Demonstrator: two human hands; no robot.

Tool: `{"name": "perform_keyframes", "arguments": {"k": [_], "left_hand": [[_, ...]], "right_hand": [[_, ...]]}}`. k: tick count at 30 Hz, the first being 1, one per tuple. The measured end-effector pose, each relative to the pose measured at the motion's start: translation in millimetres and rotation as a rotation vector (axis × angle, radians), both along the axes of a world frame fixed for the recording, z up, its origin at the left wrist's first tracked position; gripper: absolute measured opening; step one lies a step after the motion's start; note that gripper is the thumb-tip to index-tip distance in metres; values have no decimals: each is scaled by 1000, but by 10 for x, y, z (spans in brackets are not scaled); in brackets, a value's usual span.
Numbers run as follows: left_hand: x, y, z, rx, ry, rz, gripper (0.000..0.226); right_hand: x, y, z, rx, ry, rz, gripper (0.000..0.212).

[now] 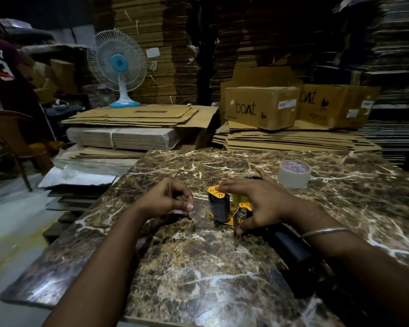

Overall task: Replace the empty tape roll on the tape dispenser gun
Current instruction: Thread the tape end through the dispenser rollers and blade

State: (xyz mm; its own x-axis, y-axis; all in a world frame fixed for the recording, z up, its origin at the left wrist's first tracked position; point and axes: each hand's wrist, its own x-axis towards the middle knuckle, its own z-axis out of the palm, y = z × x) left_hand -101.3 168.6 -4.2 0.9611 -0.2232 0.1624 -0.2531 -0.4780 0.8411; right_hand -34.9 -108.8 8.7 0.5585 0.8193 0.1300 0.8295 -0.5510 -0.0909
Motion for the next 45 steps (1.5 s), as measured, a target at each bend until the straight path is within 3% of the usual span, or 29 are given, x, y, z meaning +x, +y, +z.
{"name": "perform_keyframes", "arguments": {"k": [7,18,26,31,41,45], "left_hand": [[103,-150,-34,-33,-22,120,17],[-76,53,37,-18,-7,28,28],[77,-14,-112,-39,-67,216,22],[160,-54,-172,-6,-75,187,23],[181,4,-289,-133,-62,214,4],[236,-11,-311,-153,-42,214,13]], "right_hand": [[-37,-1,23,-13,7,-7,107],[-38,-11,28,-4,9,-3,109],[-13,-8,1,14,-2,16,109],[-13,26,65,-30,54,32,106],[0,221,228,-95,163,10,115],[-1,213,223,-73,144,0,115]]}}
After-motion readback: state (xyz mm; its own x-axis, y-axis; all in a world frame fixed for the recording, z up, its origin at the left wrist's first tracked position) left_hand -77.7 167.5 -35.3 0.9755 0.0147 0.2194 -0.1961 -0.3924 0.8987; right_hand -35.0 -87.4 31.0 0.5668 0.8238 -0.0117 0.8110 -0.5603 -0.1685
